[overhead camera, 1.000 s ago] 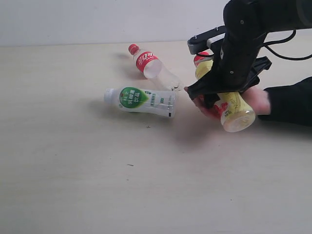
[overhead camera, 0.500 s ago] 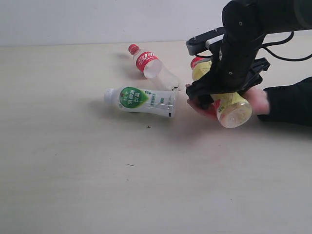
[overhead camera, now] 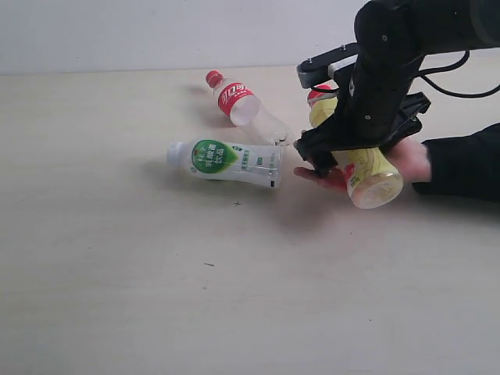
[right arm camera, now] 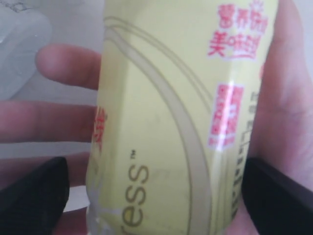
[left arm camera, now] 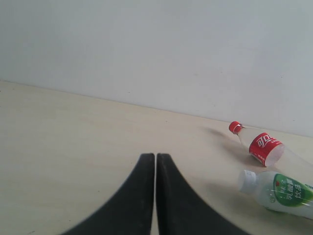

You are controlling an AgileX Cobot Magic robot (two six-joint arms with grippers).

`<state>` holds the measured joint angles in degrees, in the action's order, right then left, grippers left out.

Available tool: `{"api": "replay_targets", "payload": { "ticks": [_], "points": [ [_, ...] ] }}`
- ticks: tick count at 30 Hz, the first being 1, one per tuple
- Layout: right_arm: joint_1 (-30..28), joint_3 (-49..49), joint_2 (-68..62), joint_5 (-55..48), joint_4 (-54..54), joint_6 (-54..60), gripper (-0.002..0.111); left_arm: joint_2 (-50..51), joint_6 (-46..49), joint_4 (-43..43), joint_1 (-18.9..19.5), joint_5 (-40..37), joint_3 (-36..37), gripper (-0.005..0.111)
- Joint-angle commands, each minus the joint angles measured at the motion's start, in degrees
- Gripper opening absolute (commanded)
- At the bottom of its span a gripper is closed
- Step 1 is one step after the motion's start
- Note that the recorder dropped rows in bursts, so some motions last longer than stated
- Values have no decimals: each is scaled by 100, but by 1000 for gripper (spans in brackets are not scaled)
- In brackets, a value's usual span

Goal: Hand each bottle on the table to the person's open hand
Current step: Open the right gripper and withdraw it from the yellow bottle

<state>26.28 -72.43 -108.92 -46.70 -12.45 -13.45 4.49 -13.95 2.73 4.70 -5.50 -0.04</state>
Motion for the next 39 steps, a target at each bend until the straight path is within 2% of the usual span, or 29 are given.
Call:
{"api": "replay_targets", "payload": {
  "ticks": [1, 10, 16, 18, 20, 26, 29, 33, 39],
  "points": [
    [-27, 3, 221, 20, -276, 34, 91, 28, -2, -32, 11, 51, 4, 4],
    [-27, 3, 888, 139, -251, 34, 91, 28, -2, -32, 11, 51, 4, 4],
    [-27, 3, 1491, -404, -275, 34, 89, 28, -2, -32, 11, 51, 4, 4],
    [-27, 3, 1751, -665, -286, 115, 82, 28, -2, -32, 11, 51, 4, 4],
    [-27, 14, 2088, -874, -299, 137, 70, 28, -2, -32, 11, 51, 4, 4],
    [-27, 652, 3423, -841, -459, 152, 20, 28, -2, -32, 11, 51, 4, 4],
    [-27, 1358, 4300, -601, -625, 163, 0, 28, -2, -32, 11, 51, 4, 4],
    [-27, 2359, 5451, 74, -647, 151, 0, 28, -2, -32, 11, 51, 4, 4],
    [-27, 3730, 6956, 1637, -560, 84, 0, 28, -2, -32, 11, 51, 4, 4]
  ]
}}
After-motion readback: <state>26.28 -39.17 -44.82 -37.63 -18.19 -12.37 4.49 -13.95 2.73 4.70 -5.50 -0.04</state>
